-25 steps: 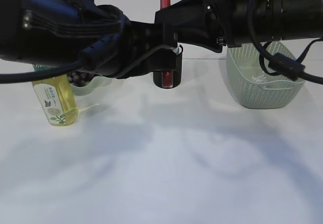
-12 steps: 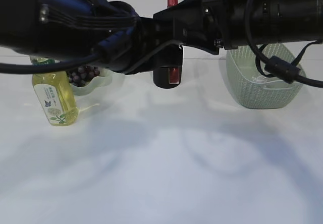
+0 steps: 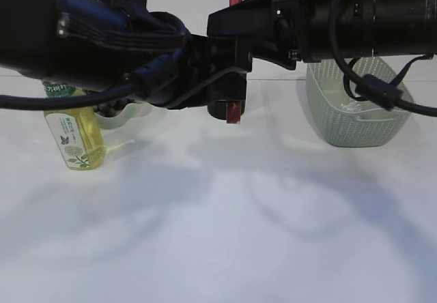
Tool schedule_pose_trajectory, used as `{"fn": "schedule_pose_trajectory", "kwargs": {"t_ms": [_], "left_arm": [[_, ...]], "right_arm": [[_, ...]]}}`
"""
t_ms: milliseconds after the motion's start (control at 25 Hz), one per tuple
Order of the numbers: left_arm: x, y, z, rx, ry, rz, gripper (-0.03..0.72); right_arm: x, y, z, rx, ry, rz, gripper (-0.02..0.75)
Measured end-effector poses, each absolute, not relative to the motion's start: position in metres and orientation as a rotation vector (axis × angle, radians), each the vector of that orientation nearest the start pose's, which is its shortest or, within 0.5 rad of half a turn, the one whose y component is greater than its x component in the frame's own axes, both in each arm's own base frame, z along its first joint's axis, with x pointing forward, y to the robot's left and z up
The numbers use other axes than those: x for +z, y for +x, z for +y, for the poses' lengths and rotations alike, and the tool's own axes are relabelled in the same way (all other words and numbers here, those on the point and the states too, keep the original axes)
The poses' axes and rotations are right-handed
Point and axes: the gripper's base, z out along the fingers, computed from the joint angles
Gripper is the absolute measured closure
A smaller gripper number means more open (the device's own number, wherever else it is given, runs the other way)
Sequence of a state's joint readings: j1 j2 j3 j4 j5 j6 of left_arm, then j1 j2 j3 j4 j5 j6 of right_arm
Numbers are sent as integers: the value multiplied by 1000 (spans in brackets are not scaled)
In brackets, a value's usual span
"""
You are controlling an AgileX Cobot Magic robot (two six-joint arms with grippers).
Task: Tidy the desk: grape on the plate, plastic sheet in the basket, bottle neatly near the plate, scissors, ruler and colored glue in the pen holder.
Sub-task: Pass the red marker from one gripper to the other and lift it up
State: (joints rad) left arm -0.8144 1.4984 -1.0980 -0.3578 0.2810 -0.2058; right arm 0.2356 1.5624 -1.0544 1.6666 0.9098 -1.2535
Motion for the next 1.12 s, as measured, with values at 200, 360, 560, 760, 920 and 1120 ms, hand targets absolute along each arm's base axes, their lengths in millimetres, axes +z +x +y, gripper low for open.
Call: {"fn": "schedule_pose_trajectory", "kwargs": {"t_ms": [200,360,560,760,920,1120], "left_arm": [[302,226,-253,-866,362,2254,653],[302,226,-253,-866,362,2254,653],[302,226,-253,-866,362,2254,653],[301,227,-253,-865,362,2256,654],[300,227,-254,-862,363,2261,654],[300,227,-254,-862,363,2261,654]], "right_arm": [[308,305,145,1317,-396,1905,316],[308,305,145,1309,-392,1900,316],[308,306,145,1302,-396,1898,361],[308,306,145,1298,-401,1896,509],[307,306,145,1291,-412,1894,590],[307,306,145,1277,-432,1885,601]]}}
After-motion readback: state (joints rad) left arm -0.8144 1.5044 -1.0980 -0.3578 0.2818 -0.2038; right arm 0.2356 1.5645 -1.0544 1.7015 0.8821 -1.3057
